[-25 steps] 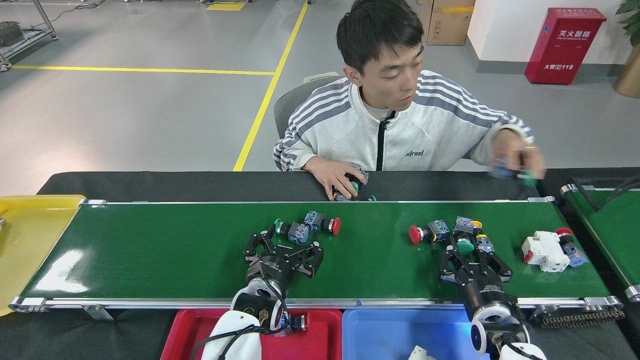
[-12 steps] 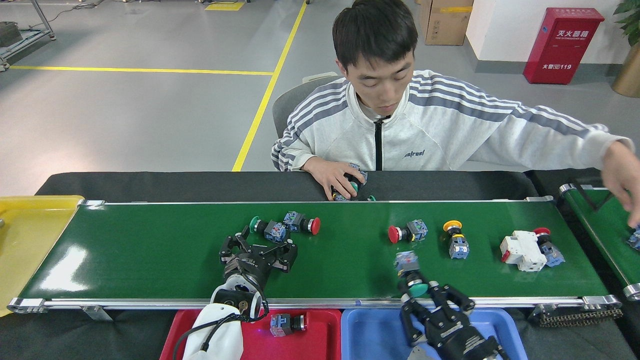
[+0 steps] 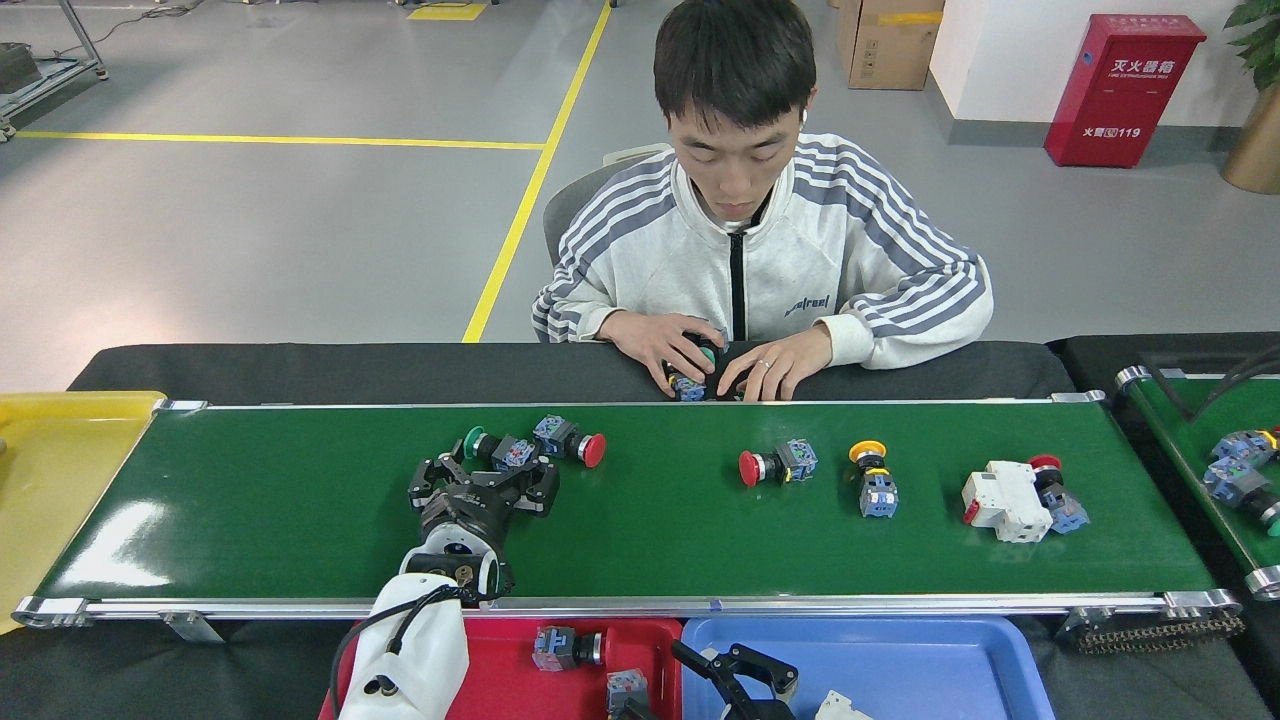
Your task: Pick switch part from conveyor to tray
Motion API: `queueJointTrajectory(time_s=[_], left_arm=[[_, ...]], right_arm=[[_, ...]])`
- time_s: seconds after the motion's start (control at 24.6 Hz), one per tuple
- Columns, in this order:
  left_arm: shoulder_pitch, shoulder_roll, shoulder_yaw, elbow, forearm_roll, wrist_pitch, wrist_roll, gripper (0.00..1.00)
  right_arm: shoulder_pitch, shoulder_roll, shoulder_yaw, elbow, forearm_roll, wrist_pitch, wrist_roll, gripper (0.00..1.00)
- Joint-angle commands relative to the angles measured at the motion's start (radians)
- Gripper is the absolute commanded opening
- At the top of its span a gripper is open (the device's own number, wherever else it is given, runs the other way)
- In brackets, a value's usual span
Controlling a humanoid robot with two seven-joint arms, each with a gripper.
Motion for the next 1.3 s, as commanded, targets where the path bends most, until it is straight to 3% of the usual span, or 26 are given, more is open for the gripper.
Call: queueJointTrajectory(time_s=[0.0,0.2,0.28,0.37,0.45,0.53,0.57,0.61,0.69,0.81,1.01,1.14,1.26], left_arm=[[0.001,0.007,-0.001,-0.007,0.004,-0.012,0.026,0.26],[0.05,0.014,-0.005,-0.079,0.013,-0.056,0.026,0.25],[0.11,0.03,-0.004,-0.194,0.013,-0.154,0.023,0.25],[0.226,0.065,-0.001,-0.393,0.015,-0.318,0.011,0.28],[0.363,0.135,0.001,-0.59,0.013,-0.516,0.002,0.41],[0.504,0.185,0.001,-0.763,0.017,-0.691,-0.001,0.68],[0.568,0.185,0.006,-0.824,0.017,-0.74,0.0,0.88],[0.601,0.18,0.009,-0.849,0.017,-0.745,0.003,1.0],[0.674,0.163,0.007,-0.861,0.023,-0.743,0.011,1.0],[0.688,0.146,0.016,-0.868,0.04,-0.711,0.011,1.0],[0.69,0.14,0.125,-0.868,0.041,-0.533,0.011,1.0],[0.683,0.138,0.22,-0.858,0.046,-0.334,0.011,1.0],[0.677,0.149,0.288,-0.832,0.061,-0.308,0.011,1.0]], right_arm=[[0.0,0.011,-0.091,-0.041,-0.021,0.031,-0.006,1.0],[0.094,0.108,-0.484,-0.051,-0.06,0.222,-0.092,1.0],[0.126,0.11,-0.596,-0.05,-0.062,0.255,-0.146,1.0],[0.161,0.11,-0.651,-0.05,-0.064,0.262,-0.149,1.0],[0.167,0.11,-0.663,-0.041,-0.064,0.265,-0.149,1.0],[0.164,0.11,-0.662,-0.03,-0.062,0.287,-0.146,1.0],[0.16,0.105,-0.659,-0.025,-0.062,0.291,-0.141,1.0],[0.157,0.102,-0.656,-0.024,-0.06,0.291,-0.133,1.0],[0.138,0.088,-0.653,-0.011,-0.059,0.282,-0.098,1.0],[0.074,0.044,-0.619,0.018,-0.059,0.278,-0.025,1.0],[-0.072,-0.012,-0.518,0.131,-0.059,0.281,0.005,1.0],[-0.113,-0.018,-0.456,0.163,-0.059,0.281,0.021,1.0],[-0.133,-0.016,-0.401,0.188,-0.057,0.284,0.049,1.0]])
